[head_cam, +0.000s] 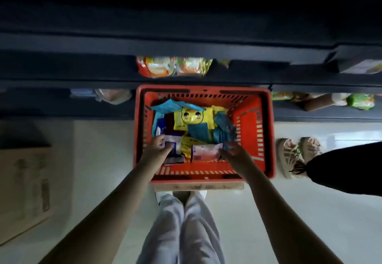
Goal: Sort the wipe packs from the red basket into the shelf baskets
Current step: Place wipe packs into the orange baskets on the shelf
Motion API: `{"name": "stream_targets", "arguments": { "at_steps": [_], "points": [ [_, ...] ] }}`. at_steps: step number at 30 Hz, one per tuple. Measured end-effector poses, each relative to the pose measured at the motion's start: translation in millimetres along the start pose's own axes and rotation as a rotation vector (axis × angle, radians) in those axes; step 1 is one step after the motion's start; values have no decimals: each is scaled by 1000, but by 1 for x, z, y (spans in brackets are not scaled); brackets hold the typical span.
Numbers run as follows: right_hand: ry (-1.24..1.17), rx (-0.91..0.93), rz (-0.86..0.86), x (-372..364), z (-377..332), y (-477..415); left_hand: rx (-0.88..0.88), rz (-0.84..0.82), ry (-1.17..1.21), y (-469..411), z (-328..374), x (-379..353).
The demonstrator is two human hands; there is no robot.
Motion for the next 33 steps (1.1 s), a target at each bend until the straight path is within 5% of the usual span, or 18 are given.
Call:
{"name": "stream_targets", "arguments": {
  "at_steps": [7, 21, 33],
  "points": [
    [39, 44, -182, -45, 41, -69, 158, 59, 272, -92, -44, -32],
    [-27, 78, -37, -41, 51, -77, 88, 56, 377, -108, -61, -36],
    [-357, 24, 42, -32, 45, -75, -125, 16, -148, -104, -36, -48]
  ]
}}
Point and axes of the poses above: each hand's wrist, its own y-axis away from the middle knuckle, its own x-axis out of the back of the hand, z = x × y, the point moved 4 cm from there along -y, towards the middle knuckle, and after that the axes turned 5 degrees about x, right-handed, at the moved point
